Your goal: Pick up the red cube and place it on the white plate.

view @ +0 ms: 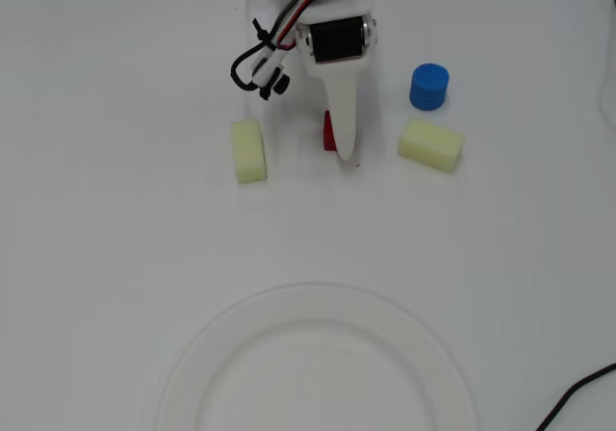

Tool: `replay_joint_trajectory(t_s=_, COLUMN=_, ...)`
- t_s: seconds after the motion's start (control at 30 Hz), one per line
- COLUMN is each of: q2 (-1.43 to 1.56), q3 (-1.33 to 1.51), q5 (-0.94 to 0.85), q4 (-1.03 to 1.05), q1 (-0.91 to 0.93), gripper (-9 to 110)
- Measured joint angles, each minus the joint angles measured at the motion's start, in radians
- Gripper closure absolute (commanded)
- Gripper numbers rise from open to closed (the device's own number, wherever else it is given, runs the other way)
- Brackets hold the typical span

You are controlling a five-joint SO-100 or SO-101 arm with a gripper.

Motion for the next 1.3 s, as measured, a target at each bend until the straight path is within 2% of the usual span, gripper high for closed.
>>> replay_joint_trajectory(t_s=0.2, q2=0.0, q3=0.002, q5=-0.006, q4=-0.023, q1=0.0, gripper=101)
replay_joint_trajectory(t_s=0.5, q2=0.074, q3=0.009, q5=0.021, q4=-0.029, q1=0.005, gripper=102)
replay_joint_trajectory(t_s=0.7, q2=0.362, q3=0.071, q5=0.025, q4=-0.048, q1=0.018, gripper=102)
replay_joint_trajectory(t_s=0.83, q2=0.592, q3=0.13, q5=-0.003, q4=-0.115, q1=0.014, gripper=102)
replay_joint_trajectory(t_s=0.93, q2=0.65, q3=0.158, q5=-0.02, q4=-0.186, q1=0.043, gripper=102)
replay_joint_trajectory(t_s=1.13, q2=0.549, q3=0.181, q5=-0.046, q4=-0.44, q1=0.112, gripper=102)
replay_joint_trajectory(t_s=1.3, q2=0.279, q3=0.034, q5=-0.046, q4=-0.551, q1=0.112, gripper=102)
